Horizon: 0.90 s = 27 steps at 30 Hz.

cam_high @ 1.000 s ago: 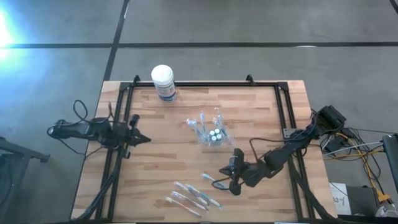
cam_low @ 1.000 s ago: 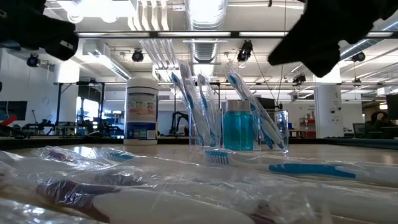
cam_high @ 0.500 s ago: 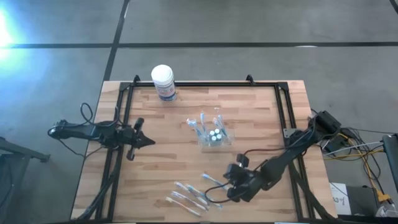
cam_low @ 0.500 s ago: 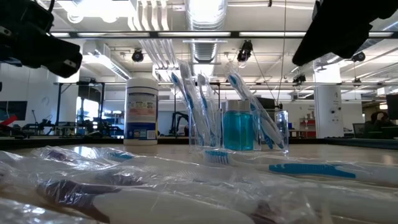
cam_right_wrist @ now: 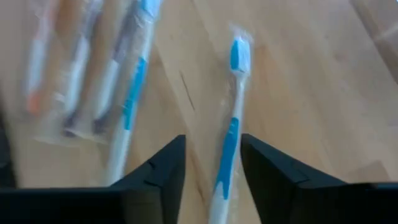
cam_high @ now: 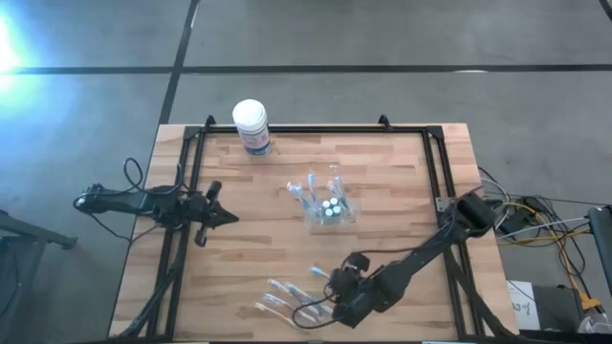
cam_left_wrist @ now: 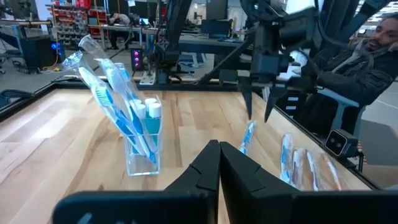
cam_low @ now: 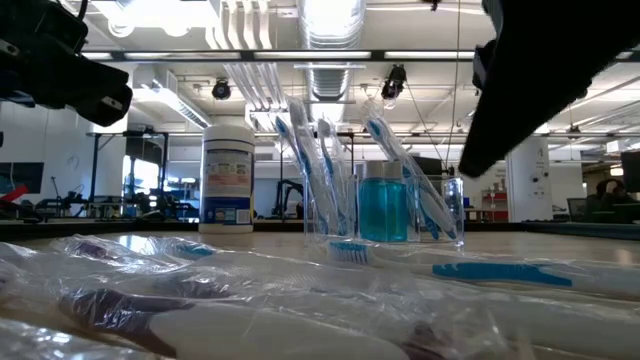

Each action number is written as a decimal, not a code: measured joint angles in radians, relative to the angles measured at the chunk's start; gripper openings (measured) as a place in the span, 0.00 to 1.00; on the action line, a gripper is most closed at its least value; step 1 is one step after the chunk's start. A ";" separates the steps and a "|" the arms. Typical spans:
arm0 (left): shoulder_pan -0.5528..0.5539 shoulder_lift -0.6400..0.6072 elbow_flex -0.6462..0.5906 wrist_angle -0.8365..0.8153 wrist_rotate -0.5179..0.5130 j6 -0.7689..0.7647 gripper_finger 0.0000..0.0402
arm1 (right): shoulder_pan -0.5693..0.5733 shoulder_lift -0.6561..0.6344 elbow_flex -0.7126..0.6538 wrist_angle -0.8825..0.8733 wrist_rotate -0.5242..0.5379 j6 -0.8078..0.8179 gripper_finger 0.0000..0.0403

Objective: Pick & Place toothbrushing station
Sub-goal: Put the blue toothbrush into the transparent organizer

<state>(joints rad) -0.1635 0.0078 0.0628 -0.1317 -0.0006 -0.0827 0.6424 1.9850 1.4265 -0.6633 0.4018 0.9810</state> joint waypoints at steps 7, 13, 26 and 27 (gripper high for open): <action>0.000 0.011 -0.001 0.001 0.000 -0.012 0.03 | -0.053 0.118 0.148 -0.179 -0.101 -0.002 0.49; 0.000 0.017 -0.002 0.002 0.000 -0.013 0.02 | -0.099 0.161 0.181 -0.220 -0.185 -0.013 0.49; 0.000 0.025 -0.002 0.000 0.000 -0.022 0.02 | -0.143 0.187 0.175 -0.220 -0.282 -0.091 0.35; 0.000 0.025 -0.002 0.000 0.000 -0.022 0.02 | -0.145 0.187 0.175 -0.220 -0.284 -0.092 0.33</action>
<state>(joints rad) -0.1632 0.0326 0.0612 -0.1318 -0.0006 -0.1051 0.4973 2.1723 1.6016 -0.8835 0.1175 0.8894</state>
